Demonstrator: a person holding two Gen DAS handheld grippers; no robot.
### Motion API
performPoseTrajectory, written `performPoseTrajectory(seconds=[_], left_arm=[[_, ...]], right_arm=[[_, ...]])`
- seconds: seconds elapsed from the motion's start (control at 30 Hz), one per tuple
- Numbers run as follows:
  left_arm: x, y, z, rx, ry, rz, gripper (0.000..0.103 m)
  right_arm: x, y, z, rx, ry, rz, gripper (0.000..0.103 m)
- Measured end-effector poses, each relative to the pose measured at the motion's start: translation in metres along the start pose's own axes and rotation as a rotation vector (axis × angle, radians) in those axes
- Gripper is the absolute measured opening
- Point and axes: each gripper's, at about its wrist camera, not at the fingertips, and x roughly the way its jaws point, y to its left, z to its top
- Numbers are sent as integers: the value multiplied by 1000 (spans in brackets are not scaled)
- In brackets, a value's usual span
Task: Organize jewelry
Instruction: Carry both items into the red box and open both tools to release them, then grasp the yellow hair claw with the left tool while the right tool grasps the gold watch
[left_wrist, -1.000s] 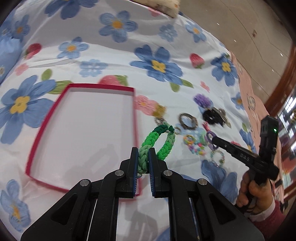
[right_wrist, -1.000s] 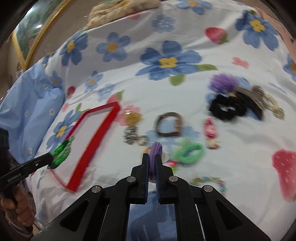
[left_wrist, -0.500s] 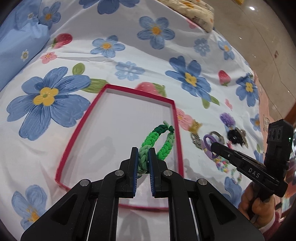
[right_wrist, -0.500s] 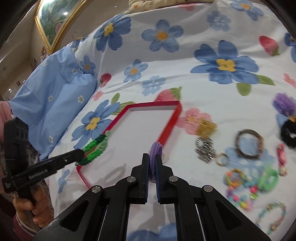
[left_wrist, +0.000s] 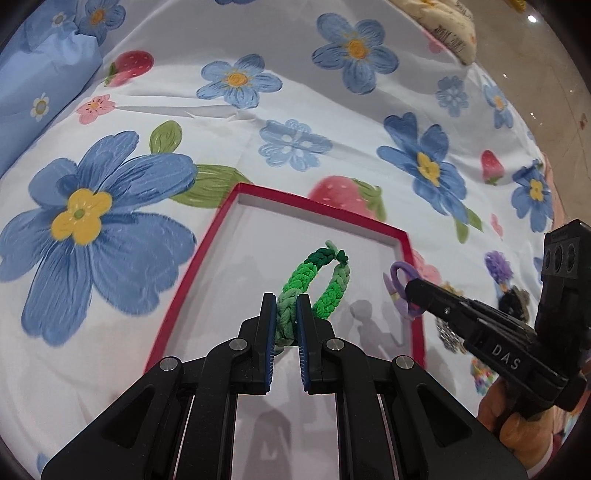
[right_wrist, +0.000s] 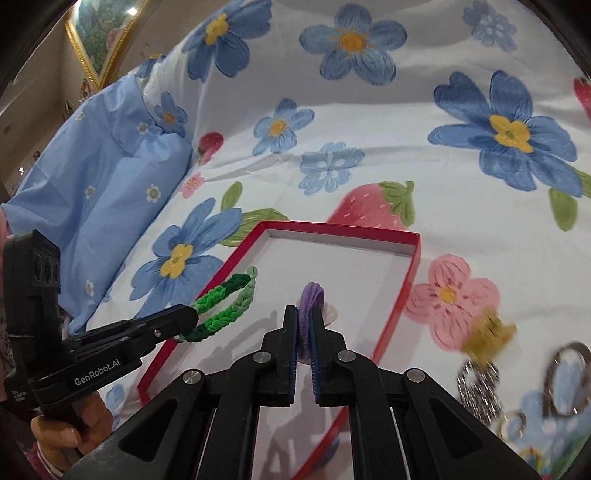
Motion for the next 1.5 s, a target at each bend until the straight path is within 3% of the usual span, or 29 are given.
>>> performPoseTrajectory(seconds=[0.27, 0.57, 0.77, 1.03, 1.5], left_arm=[[49, 10, 20, -13, 72, 46, 9], [70, 18, 16, -31, 124, 54, 11], [68, 14, 16, -6, 123, 78, 13], [57, 15, 17, -9, 99, 92, 33], [20, 2, 3, -11, 54, 70, 37]], right_arm=[[44, -12, 14, -6, 76, -35, 6], [61, -15, 15, -27, 112, -52, 6], [61, -15, 16, -21, 108, -37, 10], [59, -14, 18, -6, 107, -23, 15], [7, -16, 9, 22, 30, 12, 23]])
